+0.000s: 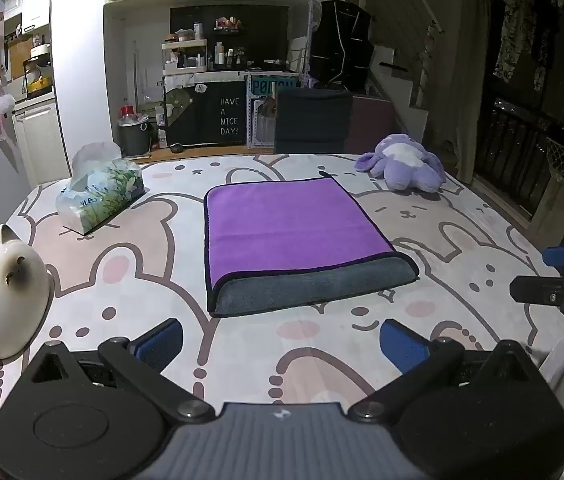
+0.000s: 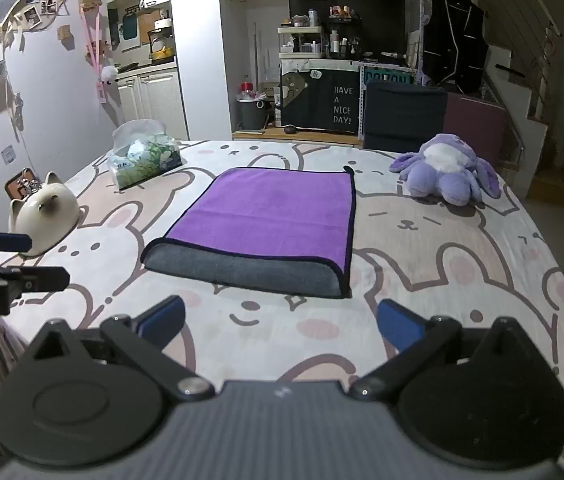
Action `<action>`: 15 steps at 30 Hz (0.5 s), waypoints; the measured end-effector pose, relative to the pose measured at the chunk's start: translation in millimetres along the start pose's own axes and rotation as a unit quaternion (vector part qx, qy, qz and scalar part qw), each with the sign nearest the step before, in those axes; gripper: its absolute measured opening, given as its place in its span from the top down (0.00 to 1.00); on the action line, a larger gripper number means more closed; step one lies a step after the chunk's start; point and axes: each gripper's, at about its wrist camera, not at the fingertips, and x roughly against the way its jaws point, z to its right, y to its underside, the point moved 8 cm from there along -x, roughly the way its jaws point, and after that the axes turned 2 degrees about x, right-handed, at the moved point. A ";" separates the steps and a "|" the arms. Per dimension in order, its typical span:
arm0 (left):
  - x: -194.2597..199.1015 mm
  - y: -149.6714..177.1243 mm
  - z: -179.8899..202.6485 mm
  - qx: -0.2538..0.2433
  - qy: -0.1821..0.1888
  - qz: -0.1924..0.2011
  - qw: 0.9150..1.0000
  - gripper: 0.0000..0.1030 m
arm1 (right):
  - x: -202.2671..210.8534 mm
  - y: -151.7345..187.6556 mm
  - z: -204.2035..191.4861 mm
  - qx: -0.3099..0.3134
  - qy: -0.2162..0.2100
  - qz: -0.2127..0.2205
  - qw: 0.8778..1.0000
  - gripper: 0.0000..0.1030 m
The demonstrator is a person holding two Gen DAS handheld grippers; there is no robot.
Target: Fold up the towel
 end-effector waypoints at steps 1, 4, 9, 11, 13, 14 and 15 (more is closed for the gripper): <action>0.0 0.0 0.0 0.000 0.000 0.000 1.000 0.00 | -0.2 0.2 0.0 0.000 0.000 -0.001 1.000 0.00; -0.1 -0.1 0.0 0.001 0.000 0.000 1.000 0.00 | -0.2 -0.1 0.5 -0.001 0.000 0.000 1.000 0.00; 0.0 -0.1 0.1 0.001 0.001 0.001 1.000 0.00 | 0.1 -0.4 0.2 0.000 0.001 0.001 1.000 0.00; 0.0 -0.1 0.0 0.001 0.001 0.000 1.000 0.00 | -0.2 -0.2 0.1 0.000 0.000 0.002 1.000 0.00; 0.0 -0.1 0.1 0.001 0.001 0.001 1.000 0.00 | -0.3 -0.2 -0.1 0.000 0.000 0.001 1.000 0.00; 0.0 -0.1 0.2 0.001 0.001 0.001 1.000 0.00 | -0.4 -0.2 -0.2 0.001 0.000 0.001 1.000 0.00; 0.0 -0.1 0.1 0.001 0.001 0.001 1.000 0.00 | -0.4 -0.3 -0.4 0.001 0.001 0.001 1.000 0.00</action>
